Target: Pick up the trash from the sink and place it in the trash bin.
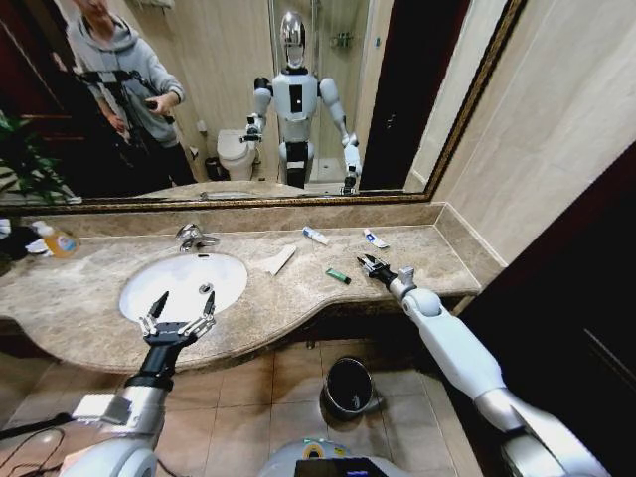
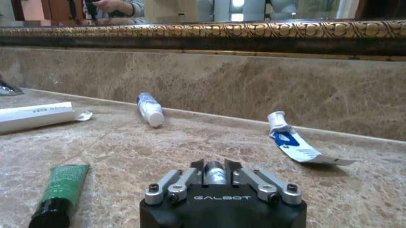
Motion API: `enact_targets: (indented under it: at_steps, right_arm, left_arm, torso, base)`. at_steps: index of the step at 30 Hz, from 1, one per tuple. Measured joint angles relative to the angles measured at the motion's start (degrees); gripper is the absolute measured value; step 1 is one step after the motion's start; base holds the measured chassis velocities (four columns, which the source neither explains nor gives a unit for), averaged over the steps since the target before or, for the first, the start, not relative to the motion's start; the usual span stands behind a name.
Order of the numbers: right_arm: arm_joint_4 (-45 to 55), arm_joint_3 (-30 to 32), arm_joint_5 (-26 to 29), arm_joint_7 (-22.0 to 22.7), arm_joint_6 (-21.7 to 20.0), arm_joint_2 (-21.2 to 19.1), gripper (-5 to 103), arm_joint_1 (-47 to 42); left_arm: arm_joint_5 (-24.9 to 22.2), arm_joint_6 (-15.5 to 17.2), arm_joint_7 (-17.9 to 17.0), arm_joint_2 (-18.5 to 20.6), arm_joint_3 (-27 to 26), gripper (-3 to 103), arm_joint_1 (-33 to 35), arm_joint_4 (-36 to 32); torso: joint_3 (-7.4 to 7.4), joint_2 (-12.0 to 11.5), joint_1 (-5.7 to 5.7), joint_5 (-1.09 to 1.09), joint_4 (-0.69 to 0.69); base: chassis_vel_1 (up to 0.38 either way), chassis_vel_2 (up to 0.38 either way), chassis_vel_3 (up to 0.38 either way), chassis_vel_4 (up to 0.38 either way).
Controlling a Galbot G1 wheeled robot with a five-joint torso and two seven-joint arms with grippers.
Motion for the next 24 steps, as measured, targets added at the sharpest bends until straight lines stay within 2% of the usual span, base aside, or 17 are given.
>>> enact_targets:
  at_steps: [3,9,18,19,22,23,24]
  right_arm:
    - [0.25,0.34,0.04,0.0,0.28,0.01,17,-0.41]
    - [0.92,1.26,0.22,0.05,0.78,0.06,1,-1.49]
    - [3.45,2.85,0.76,0.32,0.63,-1.17,-2,-3.99]
    - [3.45,2.85,0.76,0.32,0.63,-1.17,-2,-3.99]
    - [4.35,3.51,0.76,0.49,0.28,-1.54,14,-5.22]
    - [4.35,3.51,0.76,0.49,0.28,-1.54,14,-5.22]
    - [4.52,3.75,0.76,0.54,0.11,-1.68,19,-5.6]
  left_arm:
    - [0.0,0.0,0.0,0.0,0.0,100,0.0,0.0]
    - [0.0,0.0,0.0,0.0,0.0,100,0.0,0.0]
    - [0.0,0.0,0.0,0.0,0.0,100,0.0,0.0]
    - [0.0,0.0,0.0,0.0,0.0,100,0.0,0.0]
    - [0.0,0.0,0.0,0.0,0.0,100,0.0,0.0]
    - [0.0,0.0,0.0,0.0,0.0,100,0.0,0.0]
    - [0.0,0.0,0.0,0.0,0.0,100,0.0,0.0]
  torso:
    - [0.0,0.0,0.0,0.01,0.0]
    - [-0.01,0.01,0.0,-0.01,0.01]
    - [0.01,0.01,0.0,0.01,0.0]
    - [0.01,0.01,0.0,0.01,0.0]
    - [0.01,0.0,0.0,0.01,0.0]
    - [0.01,0.0,0.0,0.01,0.0]
    - [0.01,0.0,0.0,0.01,0.0]
  base:
    - [0.0,0.0,0.0,0.0]
    - [0.0,0.0,0.0,0.0]
    - [0.0,0.0,0.0,0.0]
    - [0.0,0.0,0.0,0.0]
    - [0.0,0.0,0.0,0.0]
    - [0.0,0.0,0.0,0.0]
    - [0.0,0.0,0.0,0.0]
